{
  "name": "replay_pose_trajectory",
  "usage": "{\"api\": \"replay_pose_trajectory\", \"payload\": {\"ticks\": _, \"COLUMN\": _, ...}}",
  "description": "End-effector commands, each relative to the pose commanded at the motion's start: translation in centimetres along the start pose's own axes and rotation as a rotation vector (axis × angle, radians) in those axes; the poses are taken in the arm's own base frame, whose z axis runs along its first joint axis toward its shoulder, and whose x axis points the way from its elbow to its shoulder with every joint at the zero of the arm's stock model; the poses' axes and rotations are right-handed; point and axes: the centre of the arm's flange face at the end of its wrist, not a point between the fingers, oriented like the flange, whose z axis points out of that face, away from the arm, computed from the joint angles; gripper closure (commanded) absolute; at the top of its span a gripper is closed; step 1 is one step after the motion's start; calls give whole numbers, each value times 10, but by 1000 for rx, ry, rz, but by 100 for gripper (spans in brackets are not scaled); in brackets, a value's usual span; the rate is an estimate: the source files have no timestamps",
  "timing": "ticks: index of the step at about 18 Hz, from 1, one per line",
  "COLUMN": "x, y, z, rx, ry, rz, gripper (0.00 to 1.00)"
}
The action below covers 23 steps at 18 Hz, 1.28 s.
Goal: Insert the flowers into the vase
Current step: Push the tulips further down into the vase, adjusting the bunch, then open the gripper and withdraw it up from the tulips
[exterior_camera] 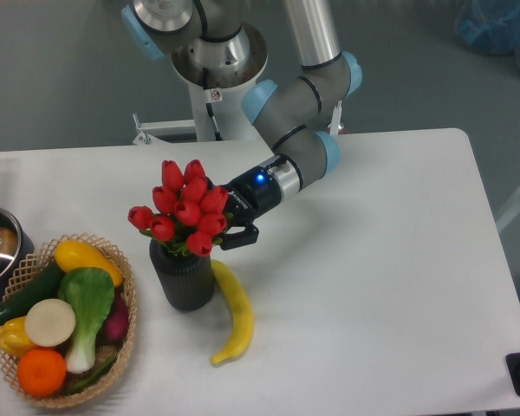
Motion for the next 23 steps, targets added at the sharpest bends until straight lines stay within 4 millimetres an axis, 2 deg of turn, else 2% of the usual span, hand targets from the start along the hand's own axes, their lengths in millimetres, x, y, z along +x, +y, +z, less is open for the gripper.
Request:
{"api": "replay_pose_trajectory", "payload": {"ticks": 5, "x": -1, "y": 1, "z": 1, "rx": 0, "ry": 1, "rz": 0, "gripper": 18}}
{"api": "replay_pose_trajectory", "payload": {"ticks": 9, "x": 0, "y": 1, "z": 0, "rx": 0, "ry": 1, "rz": -2, "gripper": 15}}
{"api": "replay_pose_trajectory", "payload": {"ticks": 12, "x": 0, "y": 1, "z": 1, "rx": 0, "ry": 1, "rz": 0, "gripper": 2}}
{"api": "replay_pose_trajectory", "payload": {"ticks": 20, "x": -2, "y": -4, "z": -3, "rx": -16, "ry": -2, "rz": 11, "gripper": 0}}
{"api": "replay_pose_trajectory", "payload": {"ticks": 23, "x": -5, "y": -17, "z": -10, "rx": -88, "ry": 7, "rz": 41, "gripper": 0}}
